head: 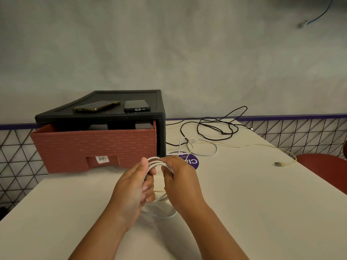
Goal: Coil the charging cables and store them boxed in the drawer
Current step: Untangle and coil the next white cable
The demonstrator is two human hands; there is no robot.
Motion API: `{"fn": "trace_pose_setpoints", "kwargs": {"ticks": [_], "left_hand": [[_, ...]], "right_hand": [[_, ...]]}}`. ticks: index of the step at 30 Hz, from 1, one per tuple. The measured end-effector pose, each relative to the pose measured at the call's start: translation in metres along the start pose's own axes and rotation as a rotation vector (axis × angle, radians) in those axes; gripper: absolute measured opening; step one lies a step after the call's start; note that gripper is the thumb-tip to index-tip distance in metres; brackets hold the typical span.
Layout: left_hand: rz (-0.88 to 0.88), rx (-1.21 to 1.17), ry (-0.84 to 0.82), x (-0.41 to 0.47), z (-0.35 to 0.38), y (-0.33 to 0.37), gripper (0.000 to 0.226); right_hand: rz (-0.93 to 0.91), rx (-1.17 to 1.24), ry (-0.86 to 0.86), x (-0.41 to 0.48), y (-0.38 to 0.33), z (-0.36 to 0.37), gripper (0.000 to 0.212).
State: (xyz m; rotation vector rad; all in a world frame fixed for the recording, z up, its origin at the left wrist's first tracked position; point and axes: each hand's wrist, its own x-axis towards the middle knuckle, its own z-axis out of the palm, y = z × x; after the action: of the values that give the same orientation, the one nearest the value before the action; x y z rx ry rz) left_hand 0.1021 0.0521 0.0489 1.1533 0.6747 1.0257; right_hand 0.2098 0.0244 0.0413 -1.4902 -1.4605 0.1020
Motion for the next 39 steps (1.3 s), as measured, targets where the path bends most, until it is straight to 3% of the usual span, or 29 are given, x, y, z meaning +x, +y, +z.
{"fn": "trace_pose_setpoints", "kwargs": {"ticks": [4, 9, 13, 18, 22, 27, 31, 34, 39], "left_hand": [[0.012, 0.03, 0.083, 0.003, -0.001, -0.002, 0.039], [0.05, 0.044, 0.146, 0.006, -0.004, -0.003, 0.037], [0.082, 0.034, 0.191, 0.008, -0.007, -0.002, 0.031], [0.088, 0.07, 0.246, 0.009, -0.012, -0.001, 0.029], [0.111, 0.098, 0.229, 0.009, -0.01, -0.002, 0.032], [0.048, 0.019, 0.17, 0.011, -0.013, -0.003, 0.034], [0.005, -0.042, 0.099, 0.012, -0.013, -0.001, 0.037], [-0.005, -0.049, 0.072, 0.01, -0.013, -0.001, 0.037], [-0.06, -0.046, 0.03, 0.01, -0.014, -0.001, 0.037]], "right_hand": [[0.096, 0.064, -0.105, 0.0, 0.001, 0.003, 0.024], [0.275, 0.458, -0.272, 0.002, -0.006, -0.007, 0.021], [0.341, 0.667, -0.31, 0.001, -0.008, -0.008, 0.015], [0.417, 0.912, -0.383, 0.0, -0.012, -0.01, 0.025], [0.373, 0.731, -0.332, -0.001, -0.013, -0.008, 0.028], [0.301, 0.401, -0.146, -0.001, -0.009, -0.003, 0.023], [0.162, 0.123, -0.066, 0.0, -0.002, -0.004, 0.005], [0.055, -0.044, -0.067, -0.001, 0.001, -0.003, 0.015], [0.029, -0.104, -0.101, -0.001, 0.002, -0.004, 0.023]]}}
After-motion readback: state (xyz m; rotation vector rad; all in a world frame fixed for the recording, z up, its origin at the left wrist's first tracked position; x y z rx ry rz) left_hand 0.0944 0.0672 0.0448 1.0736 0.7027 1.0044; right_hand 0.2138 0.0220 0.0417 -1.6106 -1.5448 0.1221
